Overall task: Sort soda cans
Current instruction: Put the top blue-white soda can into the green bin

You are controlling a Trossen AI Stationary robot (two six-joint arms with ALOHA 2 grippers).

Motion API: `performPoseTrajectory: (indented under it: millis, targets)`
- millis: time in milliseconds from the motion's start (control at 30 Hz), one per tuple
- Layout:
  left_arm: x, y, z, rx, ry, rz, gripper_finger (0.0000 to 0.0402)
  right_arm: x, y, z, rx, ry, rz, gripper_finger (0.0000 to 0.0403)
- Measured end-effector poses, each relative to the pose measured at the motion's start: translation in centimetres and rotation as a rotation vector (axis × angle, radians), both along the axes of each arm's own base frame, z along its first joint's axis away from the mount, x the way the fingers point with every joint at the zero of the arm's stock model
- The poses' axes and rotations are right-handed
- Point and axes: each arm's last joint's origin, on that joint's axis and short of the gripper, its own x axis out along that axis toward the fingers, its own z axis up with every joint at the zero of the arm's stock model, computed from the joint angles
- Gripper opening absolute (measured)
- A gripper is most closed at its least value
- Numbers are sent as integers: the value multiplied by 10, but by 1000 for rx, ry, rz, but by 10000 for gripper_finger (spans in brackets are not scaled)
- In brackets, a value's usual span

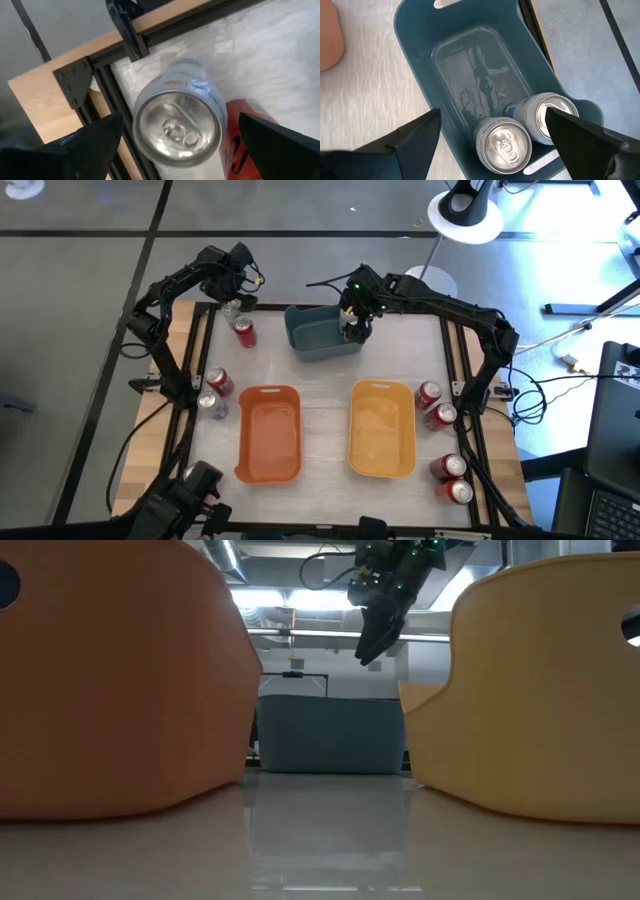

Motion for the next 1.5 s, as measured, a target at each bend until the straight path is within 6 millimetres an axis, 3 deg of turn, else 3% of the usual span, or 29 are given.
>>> performPoseTrajectory:
  millis: [367,467,633,800,1033,1133,1233,1500]
  targets:
    - [6,11,-28,-85,34,-26,382,0,0,0,3,0,4,356]
    - [6,11,-29,-91,37,-34,363,0,0,0,3,1,4,356]
    - [6,11,-29,-100,42,-73,294,-2,1,-1,15,25,3,356]
    - [6,10,-26,-105,40,-110,293,-8,4,-3,57,82,-14,356]
    - [4,0,23,13,-15,-140,293,-28,11,5,104,154,-53,356]
    - [6,-8,55,145,-68,-174,293,-32,6,10,104,130,-75,356]
    - [17,-18,84,287,-178,-252,293,-36,1,10,149,112,-79,356]
    - [50,-60,120,384,-305,-422,293,-49,-15,9,196,110,-123,356]
